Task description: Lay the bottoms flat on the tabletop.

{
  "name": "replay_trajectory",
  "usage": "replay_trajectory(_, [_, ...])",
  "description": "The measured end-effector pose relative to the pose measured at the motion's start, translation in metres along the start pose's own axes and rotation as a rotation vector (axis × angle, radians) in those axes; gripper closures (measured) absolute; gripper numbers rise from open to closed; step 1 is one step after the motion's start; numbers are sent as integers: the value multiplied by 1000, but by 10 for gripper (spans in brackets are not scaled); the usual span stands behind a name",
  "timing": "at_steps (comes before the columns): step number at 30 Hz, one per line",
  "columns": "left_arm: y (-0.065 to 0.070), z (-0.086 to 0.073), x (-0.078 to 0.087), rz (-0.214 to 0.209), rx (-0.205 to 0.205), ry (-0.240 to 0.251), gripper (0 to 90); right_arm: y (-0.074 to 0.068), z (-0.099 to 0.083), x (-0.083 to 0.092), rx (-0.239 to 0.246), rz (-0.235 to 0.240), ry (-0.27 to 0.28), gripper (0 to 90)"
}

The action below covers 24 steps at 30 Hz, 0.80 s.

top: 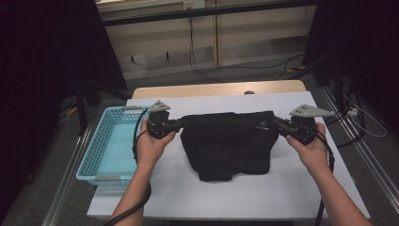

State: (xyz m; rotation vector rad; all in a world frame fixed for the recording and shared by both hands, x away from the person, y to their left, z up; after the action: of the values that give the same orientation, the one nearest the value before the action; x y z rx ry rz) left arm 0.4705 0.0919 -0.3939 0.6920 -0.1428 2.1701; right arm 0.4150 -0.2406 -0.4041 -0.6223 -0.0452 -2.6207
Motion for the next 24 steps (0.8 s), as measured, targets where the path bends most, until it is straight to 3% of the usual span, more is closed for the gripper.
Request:
replay_trajectory(5, [-4,4,-2,7,-1,-8,858,4,0,-4,-3,-8,0,843])
replay_trajectory(8, [-9,8,-5,12,12,-2,858,7,1,-8,-30,1,10,844])
replay_trajectory(16, [-19,22,-20,7,18,-8,859,21,12,-21,-25,-43,11,844])
replay_trajectory(20, [-30,34,-31,1,27,-21,860,31,23,-31,-39,-53,8,845])
replay_trajectory(24, [-51,57,-49,12,74,-13,862,46,40,-52,-45,-84,-24,852])
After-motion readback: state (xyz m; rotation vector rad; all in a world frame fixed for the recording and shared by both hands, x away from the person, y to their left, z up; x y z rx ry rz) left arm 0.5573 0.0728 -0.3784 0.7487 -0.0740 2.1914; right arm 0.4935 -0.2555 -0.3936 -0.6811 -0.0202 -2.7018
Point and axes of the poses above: each handheld gripper's, and its own axes: x roughly backward along the jaws, z roughly out of its top, y roughly to its right, the point moved 7 cm from there along -x, roughly forward along the jaws, and after that the axes turned 3 degrees about -x, right-handed, at the moved point
